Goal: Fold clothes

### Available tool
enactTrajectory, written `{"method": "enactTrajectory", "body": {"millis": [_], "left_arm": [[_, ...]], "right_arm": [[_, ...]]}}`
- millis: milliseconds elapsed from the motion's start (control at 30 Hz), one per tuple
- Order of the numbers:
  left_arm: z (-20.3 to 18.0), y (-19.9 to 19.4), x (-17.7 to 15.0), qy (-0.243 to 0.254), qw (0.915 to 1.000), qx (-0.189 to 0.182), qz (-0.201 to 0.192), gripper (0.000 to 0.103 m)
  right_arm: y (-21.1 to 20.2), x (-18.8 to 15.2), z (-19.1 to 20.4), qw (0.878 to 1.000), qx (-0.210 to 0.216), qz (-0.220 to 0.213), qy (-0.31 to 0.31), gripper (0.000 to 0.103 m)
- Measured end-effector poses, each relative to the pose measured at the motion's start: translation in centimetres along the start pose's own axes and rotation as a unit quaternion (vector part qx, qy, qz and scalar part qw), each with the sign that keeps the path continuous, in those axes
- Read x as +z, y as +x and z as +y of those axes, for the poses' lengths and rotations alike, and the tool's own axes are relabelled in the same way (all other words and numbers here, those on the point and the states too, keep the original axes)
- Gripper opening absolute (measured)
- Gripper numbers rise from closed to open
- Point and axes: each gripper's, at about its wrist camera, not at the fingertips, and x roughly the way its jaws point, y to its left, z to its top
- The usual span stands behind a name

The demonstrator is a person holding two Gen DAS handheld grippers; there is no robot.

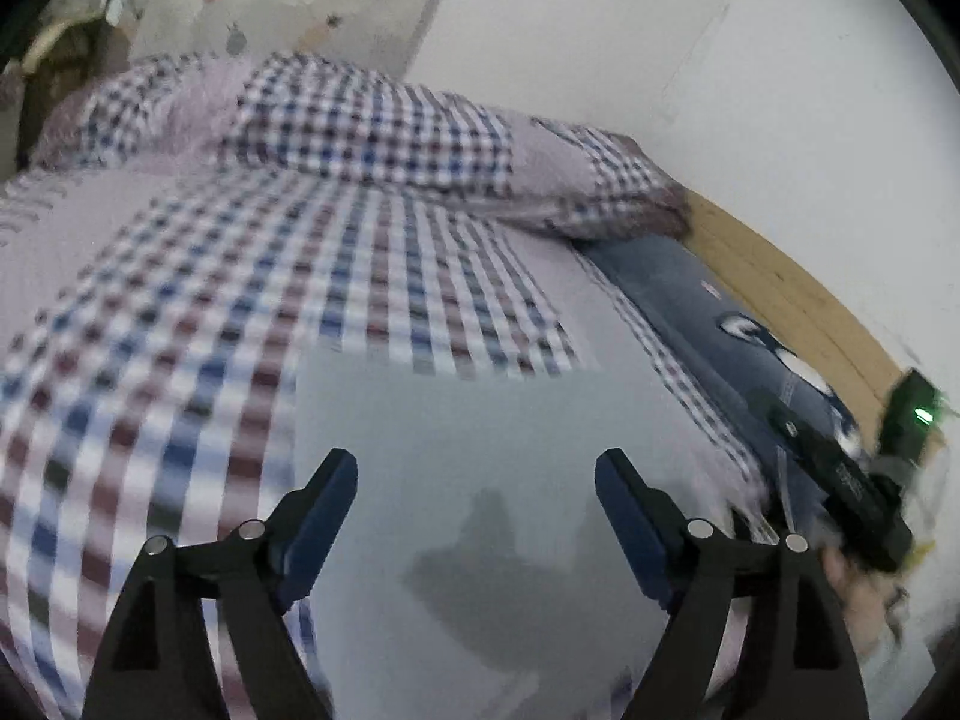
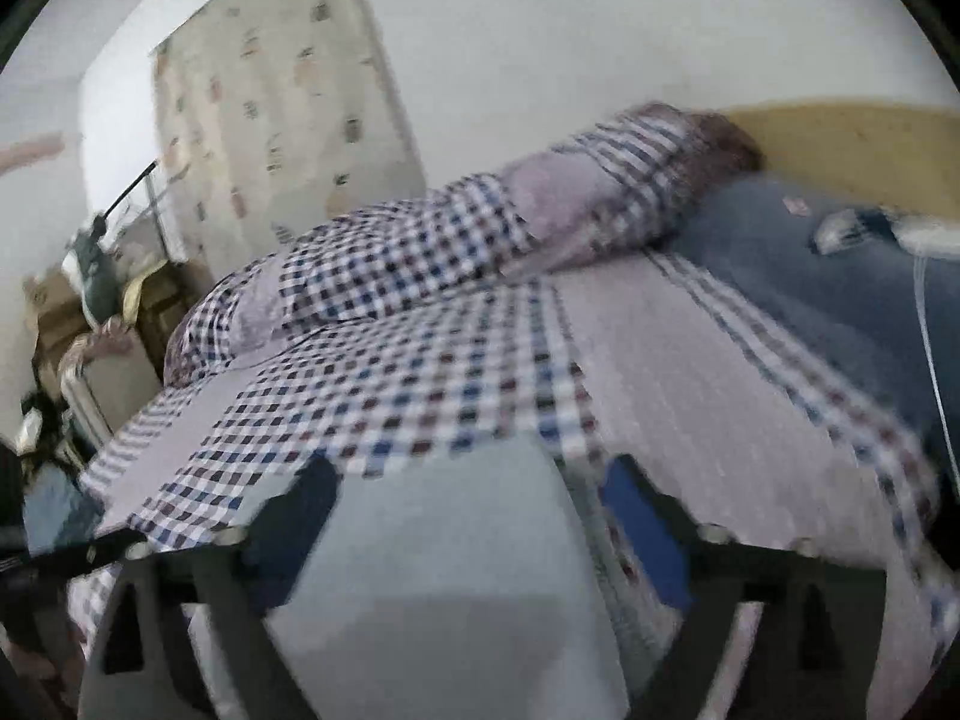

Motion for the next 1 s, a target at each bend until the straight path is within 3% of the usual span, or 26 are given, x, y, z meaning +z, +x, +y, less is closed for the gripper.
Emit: {"method": "enactTrajectory", "body": {"millis": [133, 200, 300, 400, 467, 567, 767, 1000], "left_arm": [[-0.3, 4.3, 2.9, 0.000, 0.9995, 0.029, -0.010, 0.087], [0.1, 7.0, 3.7, 0.005, 0.9986, 0.052, -0.006, 0.087], [0.4, 10.8, 4.2, 0.023, 0.9966, 0.080, 0.003, 0.087], [0.5, 14.5, 3.3, 0.064, 0.9901, 0.120, 0.034, 0.087], [1.6, 17.1, 2.0, 0.061, 0.9858, 0.138, 0.072, 0.087], [3.7, 19.1, 0.7, 0.031, 0.9860, 0.127, 0.104, 0.088], [2.6, 20.1, -0.6, 0.073, 0.9792, 0.167, 0.089, 0.089], [2.4, 20.5, -0.9, 0.084, 0.9767, 0.178, 0.087, 0.090]], "right_arm": [[5.3, 1.5, 1.0, 1.000, 0.000, 0.014, -0.026, 0.098], [9.5, 1.2, -0.1, 0.999, 0.016, 0.046, 0.003, 0.098], [14.2, 0.0, -0.6, 0.996, -0.012, 0.087, -0.015, 0.098], [17.2, -1.7, -2.0, 0.991, -0.023, 0.133, 0.000, 0.098], [19.1, -3.1, -3.3, 0.985, -0.039, 0.167, 0.022, 0.098], [20.7, -4.2, -3.7, 0.980, -0.049, 0.190, 0.029, 0.098], [22.5, -5.3, -1.7, 0.971, -0.098, 0.214, -0.029, 0.099], [21.2, -5.6, -2.2, 0.972, -0.102, 0.211, -0.031, 0.099]]}}
